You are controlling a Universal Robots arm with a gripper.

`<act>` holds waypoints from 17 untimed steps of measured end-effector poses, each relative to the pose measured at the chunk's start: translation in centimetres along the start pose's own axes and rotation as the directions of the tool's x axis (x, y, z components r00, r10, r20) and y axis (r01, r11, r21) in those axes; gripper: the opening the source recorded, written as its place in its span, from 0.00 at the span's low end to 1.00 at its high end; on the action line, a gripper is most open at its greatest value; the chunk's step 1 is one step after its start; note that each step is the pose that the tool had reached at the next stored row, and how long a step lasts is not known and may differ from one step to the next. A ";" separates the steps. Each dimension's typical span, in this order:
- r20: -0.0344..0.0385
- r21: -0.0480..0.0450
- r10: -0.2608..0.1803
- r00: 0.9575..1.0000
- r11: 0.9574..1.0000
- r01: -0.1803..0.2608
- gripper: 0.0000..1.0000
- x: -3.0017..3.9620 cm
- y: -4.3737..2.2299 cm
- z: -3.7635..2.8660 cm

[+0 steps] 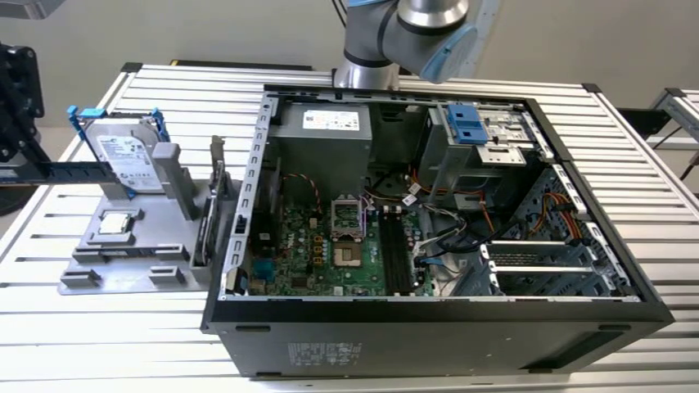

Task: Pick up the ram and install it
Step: 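Pick up the ram and move it above insertion slot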

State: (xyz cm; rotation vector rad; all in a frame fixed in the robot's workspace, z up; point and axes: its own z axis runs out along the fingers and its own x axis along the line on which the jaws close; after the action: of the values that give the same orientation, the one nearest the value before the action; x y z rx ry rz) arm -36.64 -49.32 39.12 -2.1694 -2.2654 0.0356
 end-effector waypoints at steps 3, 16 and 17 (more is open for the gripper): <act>0.000 0.000 0.000 1.000 1.000 0.000 0.00 0.00 0.13 0.00; 0.000 0.001 0.000 1.000 1.000 0.000 0.00 -0.03 0.61 -0.02; 0.000 0.001 0.000 1.000 1.000 0.000 0.00 -0.03 0.69 -0.02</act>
State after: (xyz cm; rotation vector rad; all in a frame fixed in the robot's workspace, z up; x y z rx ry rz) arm -35.95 -49.32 39.13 -2.1688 -2.2652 0.0366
